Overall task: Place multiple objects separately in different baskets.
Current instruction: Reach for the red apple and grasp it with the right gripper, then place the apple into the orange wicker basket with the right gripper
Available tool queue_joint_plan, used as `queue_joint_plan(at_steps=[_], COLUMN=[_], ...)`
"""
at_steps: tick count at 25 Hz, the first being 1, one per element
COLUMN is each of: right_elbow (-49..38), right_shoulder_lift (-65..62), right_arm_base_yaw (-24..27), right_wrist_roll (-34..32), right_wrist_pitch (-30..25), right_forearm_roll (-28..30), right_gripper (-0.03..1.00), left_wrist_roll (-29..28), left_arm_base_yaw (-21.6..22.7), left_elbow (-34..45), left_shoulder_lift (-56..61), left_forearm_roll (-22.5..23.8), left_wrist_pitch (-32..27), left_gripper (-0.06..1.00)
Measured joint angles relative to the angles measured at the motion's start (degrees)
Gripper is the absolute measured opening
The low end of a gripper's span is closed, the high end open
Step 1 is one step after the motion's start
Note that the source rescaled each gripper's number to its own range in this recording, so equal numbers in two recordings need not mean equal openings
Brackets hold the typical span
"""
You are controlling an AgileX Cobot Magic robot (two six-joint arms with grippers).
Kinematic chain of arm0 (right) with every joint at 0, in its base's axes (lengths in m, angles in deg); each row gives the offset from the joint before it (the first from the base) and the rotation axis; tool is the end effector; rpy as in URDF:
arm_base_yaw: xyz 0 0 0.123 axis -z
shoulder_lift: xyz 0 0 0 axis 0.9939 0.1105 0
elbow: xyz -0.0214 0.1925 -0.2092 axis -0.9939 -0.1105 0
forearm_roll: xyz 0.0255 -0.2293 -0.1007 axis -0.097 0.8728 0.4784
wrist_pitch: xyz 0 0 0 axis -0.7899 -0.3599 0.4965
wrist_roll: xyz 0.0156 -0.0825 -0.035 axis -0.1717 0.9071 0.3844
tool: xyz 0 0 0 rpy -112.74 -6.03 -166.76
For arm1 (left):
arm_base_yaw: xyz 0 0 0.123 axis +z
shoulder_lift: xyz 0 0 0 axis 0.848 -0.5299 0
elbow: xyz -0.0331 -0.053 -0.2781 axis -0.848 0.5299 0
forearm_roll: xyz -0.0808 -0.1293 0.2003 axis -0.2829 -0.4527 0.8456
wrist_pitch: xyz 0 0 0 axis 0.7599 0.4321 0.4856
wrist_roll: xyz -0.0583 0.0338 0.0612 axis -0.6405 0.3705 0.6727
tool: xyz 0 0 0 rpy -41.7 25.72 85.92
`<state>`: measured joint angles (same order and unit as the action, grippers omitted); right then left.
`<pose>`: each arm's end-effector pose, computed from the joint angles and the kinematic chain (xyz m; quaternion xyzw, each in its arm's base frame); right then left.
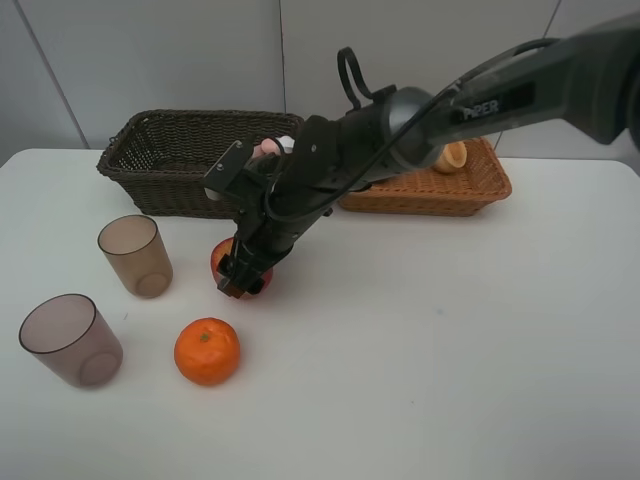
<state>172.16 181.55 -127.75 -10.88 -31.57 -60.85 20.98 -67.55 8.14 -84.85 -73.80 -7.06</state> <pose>0.3151 0.3287 0.1124 -0.5905 0.7598 0.1227 0.2428 0.0000 -0.0118 0.2543 0.1329 0.8629 -0.0797 0.4811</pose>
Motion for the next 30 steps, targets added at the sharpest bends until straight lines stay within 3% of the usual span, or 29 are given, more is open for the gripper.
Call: queue_joint_plan(at_steps=[11, 20, 30], right_elbow=[0.0, 0.0, 0.0], right_shoulder_lift=[-1.1, -8.2, -18.4], right_arm_base_yaw=[0.0, 1.0, 8.6], right_wrist_roll=[0.0, 0.0, 0.0], right_wrist_pitch=[-1.8, -10.7, -18.3], right_forearm_roll=[-0.2, 0.4, 6.8], right_gripper=[0.70, 0.70, 0.70], left_wrist_roll=[0.0, 0.0, 0.0], left_arm_base_yaw=[0.0, 0.0, 0.0], left_elbow=[0.0, 0.0, 0.0], left_shoulder_lift=[0.0, 0.0, 0.0], left_forearm_roll=[0.0, 0.0, 0.0], left_wrist_pitch=[0.0, 0.0, 0.0], left_gripper=[0.94, 0.94, 0.94])
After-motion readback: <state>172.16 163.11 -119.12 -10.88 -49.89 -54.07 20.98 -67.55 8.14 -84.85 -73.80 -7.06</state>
